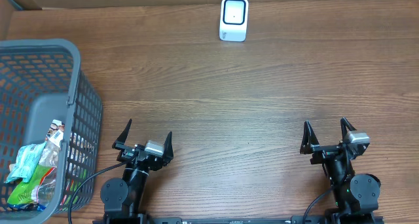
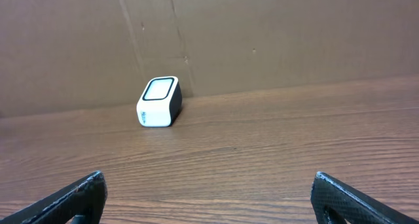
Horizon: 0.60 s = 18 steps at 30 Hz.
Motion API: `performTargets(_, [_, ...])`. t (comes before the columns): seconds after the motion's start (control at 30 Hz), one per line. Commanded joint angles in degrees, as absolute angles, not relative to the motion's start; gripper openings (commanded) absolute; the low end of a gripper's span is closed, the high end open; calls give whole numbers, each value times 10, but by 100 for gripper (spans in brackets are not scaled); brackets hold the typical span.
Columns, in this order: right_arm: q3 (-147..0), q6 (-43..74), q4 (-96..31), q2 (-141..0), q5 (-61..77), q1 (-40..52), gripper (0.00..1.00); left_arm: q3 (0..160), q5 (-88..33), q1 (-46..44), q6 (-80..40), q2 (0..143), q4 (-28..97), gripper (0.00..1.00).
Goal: Scan the item barcode
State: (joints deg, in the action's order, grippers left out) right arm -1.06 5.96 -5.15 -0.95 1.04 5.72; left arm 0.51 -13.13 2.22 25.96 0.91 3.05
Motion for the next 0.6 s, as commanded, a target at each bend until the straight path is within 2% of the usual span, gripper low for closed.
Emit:
performTargets(0.0, [-5,59,-48,-7,-4,61,100,3,-136,19,270,3,30,100])
performTargets(0.57, [-7,57,-26,-7,-4,60,100,3,-145,19,255,3,27,100])
